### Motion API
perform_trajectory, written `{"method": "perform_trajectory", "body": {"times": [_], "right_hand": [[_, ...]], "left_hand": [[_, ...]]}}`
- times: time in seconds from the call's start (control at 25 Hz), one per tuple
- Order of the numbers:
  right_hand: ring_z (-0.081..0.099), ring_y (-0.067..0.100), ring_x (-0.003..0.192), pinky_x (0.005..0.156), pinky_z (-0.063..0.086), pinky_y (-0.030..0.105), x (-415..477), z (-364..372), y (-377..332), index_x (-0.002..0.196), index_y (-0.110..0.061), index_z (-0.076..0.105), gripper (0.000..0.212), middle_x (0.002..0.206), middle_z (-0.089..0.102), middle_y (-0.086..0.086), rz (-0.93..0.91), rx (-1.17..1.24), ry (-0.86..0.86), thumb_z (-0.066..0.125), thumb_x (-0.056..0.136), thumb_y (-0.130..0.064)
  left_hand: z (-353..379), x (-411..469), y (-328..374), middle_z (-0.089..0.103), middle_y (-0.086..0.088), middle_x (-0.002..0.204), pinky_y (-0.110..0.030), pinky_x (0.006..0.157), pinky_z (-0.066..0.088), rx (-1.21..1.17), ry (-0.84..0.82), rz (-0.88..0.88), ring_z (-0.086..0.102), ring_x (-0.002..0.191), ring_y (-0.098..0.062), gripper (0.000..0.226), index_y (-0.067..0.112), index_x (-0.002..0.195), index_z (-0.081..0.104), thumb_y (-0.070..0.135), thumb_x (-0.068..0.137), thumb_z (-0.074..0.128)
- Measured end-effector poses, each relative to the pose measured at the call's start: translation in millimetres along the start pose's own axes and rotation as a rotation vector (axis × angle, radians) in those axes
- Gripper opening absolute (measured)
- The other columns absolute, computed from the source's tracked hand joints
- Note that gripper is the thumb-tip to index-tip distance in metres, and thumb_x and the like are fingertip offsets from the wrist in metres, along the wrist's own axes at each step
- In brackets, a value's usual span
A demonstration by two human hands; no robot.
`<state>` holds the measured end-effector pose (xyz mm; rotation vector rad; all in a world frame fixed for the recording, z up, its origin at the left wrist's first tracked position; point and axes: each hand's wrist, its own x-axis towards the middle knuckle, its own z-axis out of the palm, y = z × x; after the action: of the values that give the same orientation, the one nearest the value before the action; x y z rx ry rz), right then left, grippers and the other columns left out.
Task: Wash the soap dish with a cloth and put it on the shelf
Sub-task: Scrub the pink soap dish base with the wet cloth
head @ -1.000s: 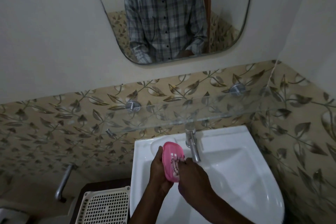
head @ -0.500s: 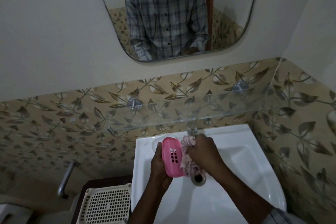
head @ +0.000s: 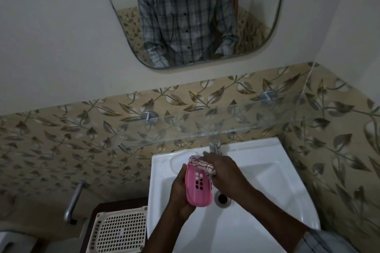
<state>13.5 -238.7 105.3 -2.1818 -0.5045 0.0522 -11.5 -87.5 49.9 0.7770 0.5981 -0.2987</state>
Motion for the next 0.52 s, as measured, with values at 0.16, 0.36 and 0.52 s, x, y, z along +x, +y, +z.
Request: {"method": "perform_trajectory", "body": {"times": [0.16,0.36,0.52], "right_hand": [[0.045,-0.009,0.129,0.116,0.030,0.017,-38.0,12.4,4.7,0.133,-0.011,0.059,0.049,0.140,0.055,-0.003,-0.271,0.062,-0.281,0.047,0.088,-0.001],[0.070,0.011,0.102,0.089,0.056,0.029,-10.4,-37.0,33.2,0.112,-0.013,0.074,0.036,0.111,0.075,-0.001,-0.121,0.141,-0.016,0.065,0.079,-0.001],[0.064,0.004,0.110,0.097,0.049,0.016,11.3,-24.5,5.9,0.122,-0.019,0.068,0.044,0.120,0.072,-0.003,-0.079,0.160,0.076,0.062,0.082,-0.005]], "left_hand": [[1.4,-0.9,16.8,0.070,-0.032,0.106,-0.053,0.088,0.053,-0.061,-0.039,-0.102,0.065,0.100,-0.046,0.067,-0.009,0.112,0.068,0.051,0.093,0.045],[-12.9,-3.1,11.9,0.067,-0.031,0.108,-0.049,0.085,0.052,0.155,-0.061,-0.032,0.062,0.097,-0.042,0.077,-0.004,0.127,0.060,0.062,0.091,0.043],[5.3,-5.8,8.2,0.069,-0.029,0.109,-0.046,0.082,0.057,0.407,-0.128,0.169,0.068,0.093,-0.040,0.057,0.004,0.121,0.066,0.052,0.093,0.054]]}}
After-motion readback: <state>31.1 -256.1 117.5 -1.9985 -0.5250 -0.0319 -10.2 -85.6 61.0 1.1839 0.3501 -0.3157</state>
